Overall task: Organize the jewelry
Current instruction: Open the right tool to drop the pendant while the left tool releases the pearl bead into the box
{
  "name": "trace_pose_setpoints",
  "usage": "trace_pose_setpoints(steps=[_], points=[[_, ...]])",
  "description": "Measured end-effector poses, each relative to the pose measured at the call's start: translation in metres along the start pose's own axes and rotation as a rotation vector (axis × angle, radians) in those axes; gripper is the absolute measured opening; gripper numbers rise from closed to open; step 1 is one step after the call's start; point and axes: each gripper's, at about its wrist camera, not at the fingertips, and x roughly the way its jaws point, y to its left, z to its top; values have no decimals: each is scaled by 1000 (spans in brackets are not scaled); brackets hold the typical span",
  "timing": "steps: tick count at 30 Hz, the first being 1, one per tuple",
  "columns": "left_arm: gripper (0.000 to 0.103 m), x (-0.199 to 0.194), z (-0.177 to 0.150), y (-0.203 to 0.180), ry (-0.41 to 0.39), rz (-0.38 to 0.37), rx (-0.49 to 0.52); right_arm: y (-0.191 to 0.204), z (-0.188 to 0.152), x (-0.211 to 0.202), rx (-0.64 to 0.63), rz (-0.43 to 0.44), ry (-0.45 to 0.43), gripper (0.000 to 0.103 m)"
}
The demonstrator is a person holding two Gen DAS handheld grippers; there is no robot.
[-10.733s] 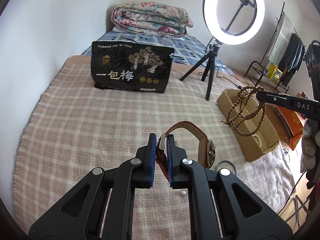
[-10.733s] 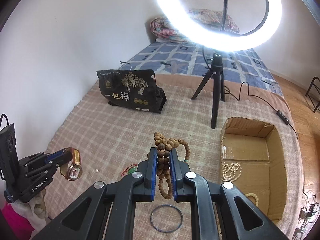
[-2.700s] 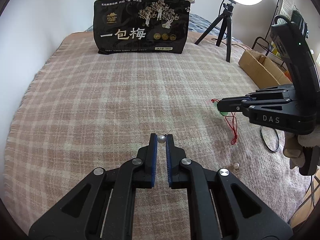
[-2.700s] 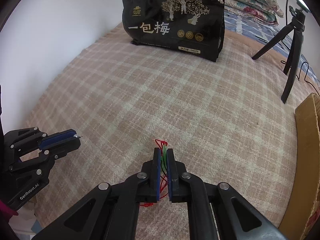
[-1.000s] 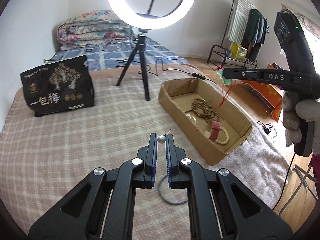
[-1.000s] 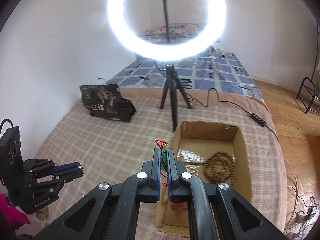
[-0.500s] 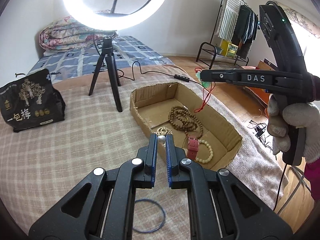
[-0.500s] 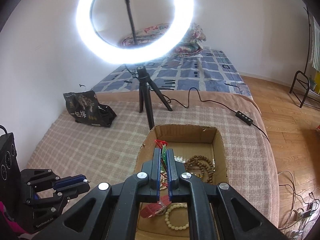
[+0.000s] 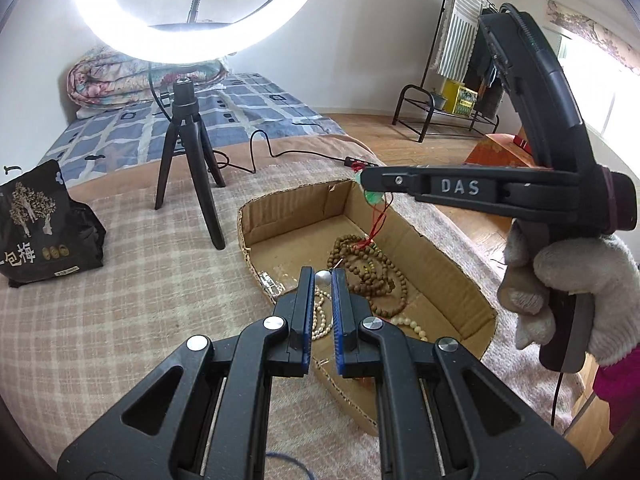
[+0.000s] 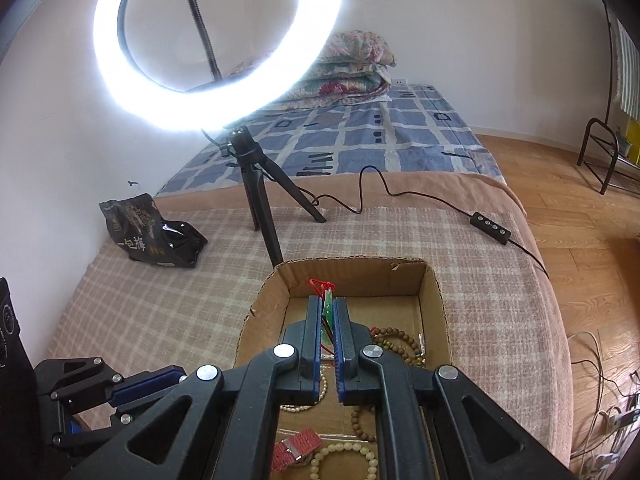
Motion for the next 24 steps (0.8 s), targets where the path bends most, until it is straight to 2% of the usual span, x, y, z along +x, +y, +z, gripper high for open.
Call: trace_pose_setpoints(steps=[8,16,19,21,22,23,24], points=[[6,8,2,-4,3,5,20,-3,0,16,10,-6,21,3],[7,6,2,-8,-4,2,31,-1,0,15,0,-5,22,5],[7,6,2,-8,3,0,32,-1,0,14,-2,-15,15,24],[14,7,1,-8,8,1,33,-1,0,13,2,-21,12,29],[28,6,0,-8,4,3,33,-1,0,12,1,-25,10,31],[41,4,0,-8,-2,5,34,0,0,12,1,-33,9,40],[45,3,-1,-8,-11,6,34,0,0,11,0,-40,8,47]])
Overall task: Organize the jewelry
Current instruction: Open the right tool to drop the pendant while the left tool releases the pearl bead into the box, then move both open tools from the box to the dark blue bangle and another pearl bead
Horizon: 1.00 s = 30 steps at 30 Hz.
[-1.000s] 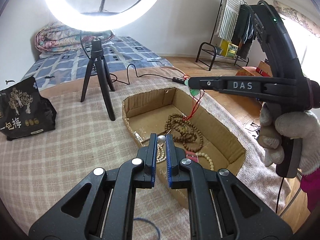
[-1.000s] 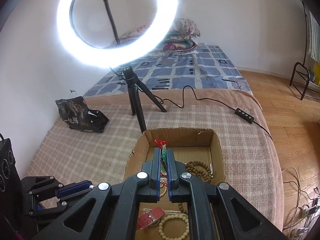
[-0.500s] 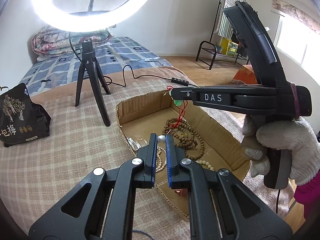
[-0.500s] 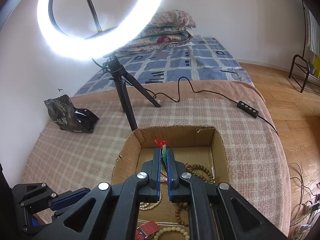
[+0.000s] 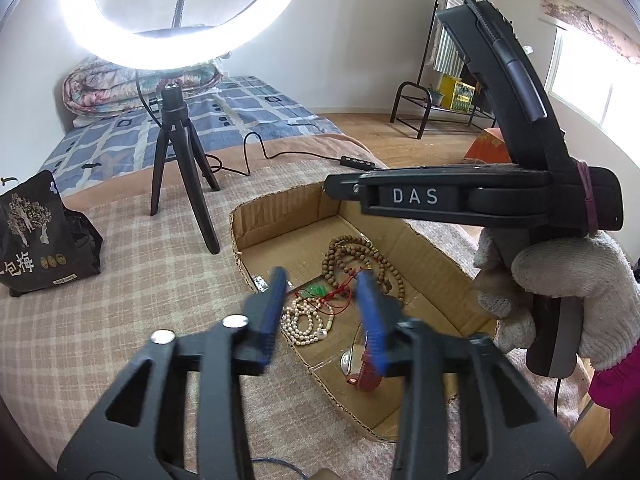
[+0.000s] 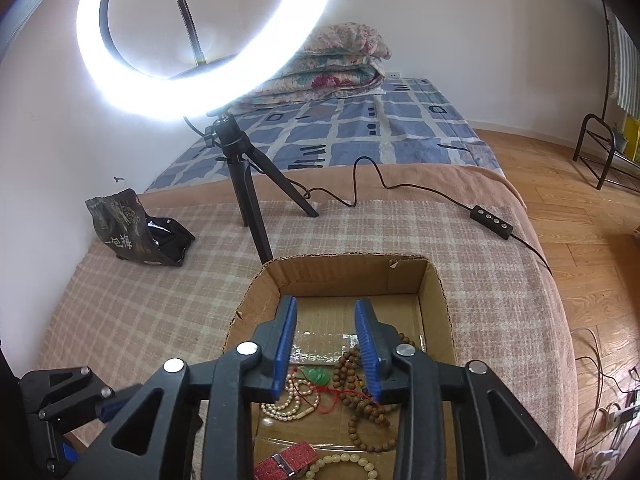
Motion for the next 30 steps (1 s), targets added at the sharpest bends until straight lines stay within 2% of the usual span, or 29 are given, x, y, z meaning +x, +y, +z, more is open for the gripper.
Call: trace_pose_setpoints(steps=[2,4,8,10,19,30], points=[[47,-2,0,0,-5,3,2,1,-1,-2,-4,-24,-13,77],[48,-3,-1,-1,1,2,9,2,-1,-5,-7,-43,-28,84],[61,-8,-2,-3,-8,7,16,5,0,-6,-15,-83,-23,97],[61,-11,-3,-4,-10,7,18,7,1,-9,-23,-107,-28,102],[61,-27,-4,-1,-25,14,11,21,3,-22,-49,-148,-42,103],[61,-61,-7,5,-55,34,12,37,3,-50,-35,-155,-69,103]])
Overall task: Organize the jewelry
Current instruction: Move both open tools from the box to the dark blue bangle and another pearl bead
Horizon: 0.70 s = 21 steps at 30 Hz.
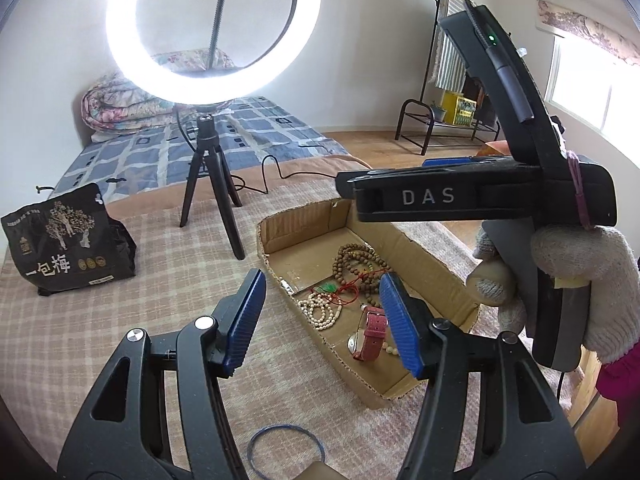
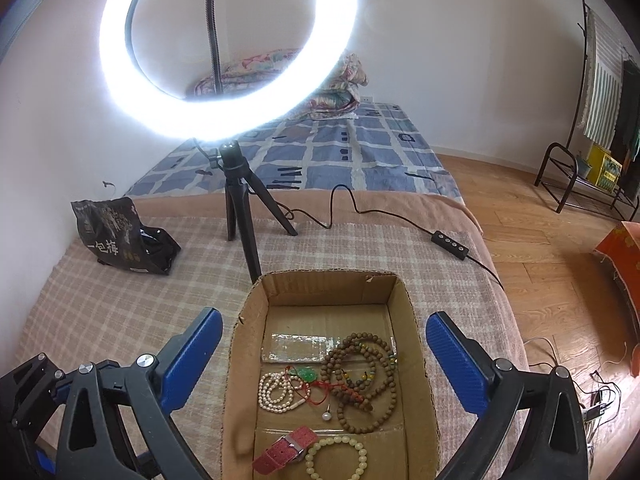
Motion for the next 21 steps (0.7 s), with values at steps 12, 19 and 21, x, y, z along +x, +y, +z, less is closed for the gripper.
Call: trace_pose_setpoints(steps=[12,19,21], points=[[61,-56,-8,22,-39,47,1,19,-6,-40,-2,32,-28,103],[61,-91,-20,48,-54,90,1,34,-16,-67,-24,76,-40,103],[61,-99,-26,60,-49,106,-9,41,-22,-72,-41,100,-34,103]])
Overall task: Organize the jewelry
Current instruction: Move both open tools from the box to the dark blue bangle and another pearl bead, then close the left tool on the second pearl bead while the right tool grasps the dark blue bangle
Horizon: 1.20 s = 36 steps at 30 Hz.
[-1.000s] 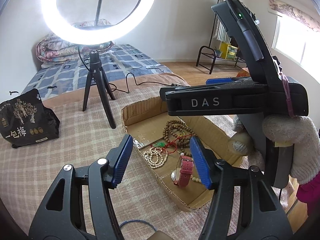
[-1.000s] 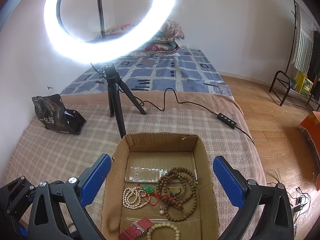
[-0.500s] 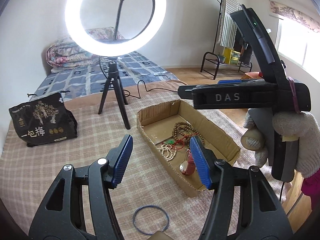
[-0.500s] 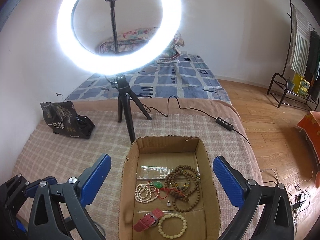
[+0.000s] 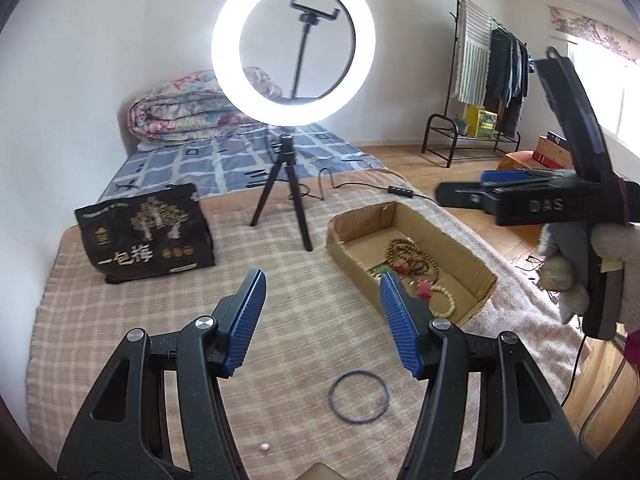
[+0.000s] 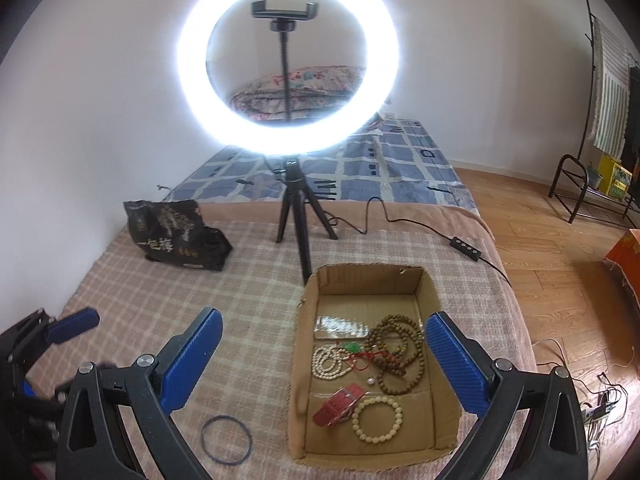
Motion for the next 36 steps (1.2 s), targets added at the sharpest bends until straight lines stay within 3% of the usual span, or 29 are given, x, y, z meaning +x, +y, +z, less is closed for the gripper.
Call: trace_pose_setpoints(steps=[8,14,28,31,36], points=[[61,-17,-37,51,42,60,-49,40,-39,-5,-97,90,53,103],[61,-20,-72,71,98,66,-96,58,-71,0,-99,144,88,102],[61,6,-136,74,225,6,-147,84,-148,37,-133,192,211,99],[52,16,-145,71,256,-3,-147,86,-160,50,-134,186,241,97],[49,31,-154,66,289,-3,-143,87,-169,69,-129,185,272,96]])
